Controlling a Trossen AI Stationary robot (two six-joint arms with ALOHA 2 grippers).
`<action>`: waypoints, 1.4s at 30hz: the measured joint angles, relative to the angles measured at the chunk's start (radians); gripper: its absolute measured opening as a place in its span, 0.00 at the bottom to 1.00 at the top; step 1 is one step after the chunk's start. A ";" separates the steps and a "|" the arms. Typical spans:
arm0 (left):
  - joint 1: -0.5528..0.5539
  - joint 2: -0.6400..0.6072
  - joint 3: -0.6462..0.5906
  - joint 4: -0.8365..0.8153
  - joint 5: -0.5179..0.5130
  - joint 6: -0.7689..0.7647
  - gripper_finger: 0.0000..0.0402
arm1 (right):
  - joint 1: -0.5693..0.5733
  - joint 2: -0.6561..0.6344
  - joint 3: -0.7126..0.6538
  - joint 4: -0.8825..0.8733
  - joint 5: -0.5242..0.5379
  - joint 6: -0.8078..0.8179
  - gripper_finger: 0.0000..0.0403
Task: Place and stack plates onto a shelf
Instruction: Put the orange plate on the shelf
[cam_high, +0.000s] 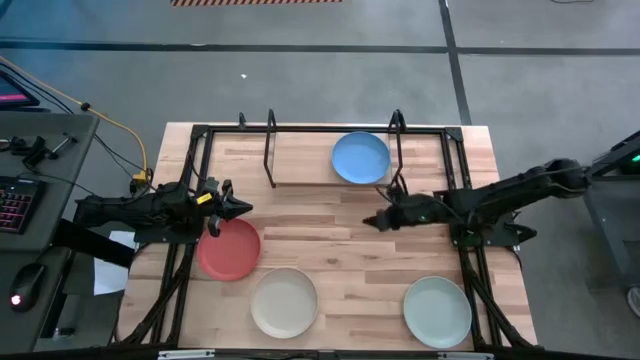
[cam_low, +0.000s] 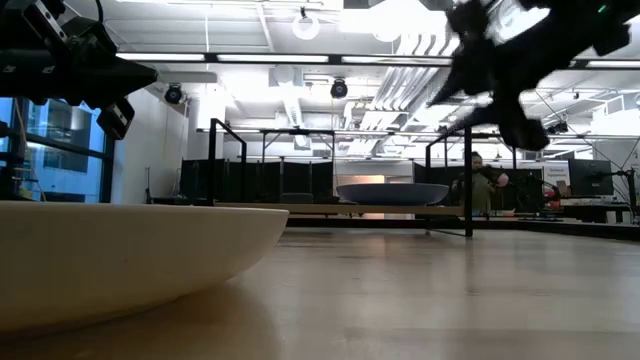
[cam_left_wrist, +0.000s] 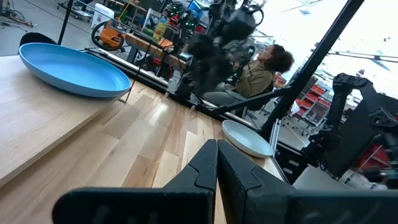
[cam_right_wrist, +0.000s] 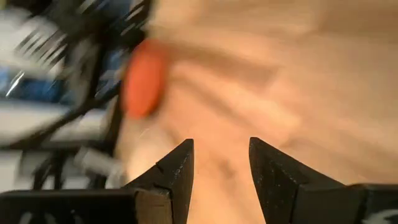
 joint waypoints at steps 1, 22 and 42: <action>0.000 0.000 0.000 0.000 0.000 0.000 0.00 | 0.027 -0.004 0.000 0.036 0.005 -0.033 0.34; 0.000 0.000 0.000 0.011 -0.014 -0.028 0.00 | 0.070 -0.057 0.000 0.352 0.127 -0.887 0.20; 0.000 0.000 0.000 0.046 -0.094 -0.028 0.00 | 0.048 -0.352 -0.102 0.008 0.089 -0.866 0.00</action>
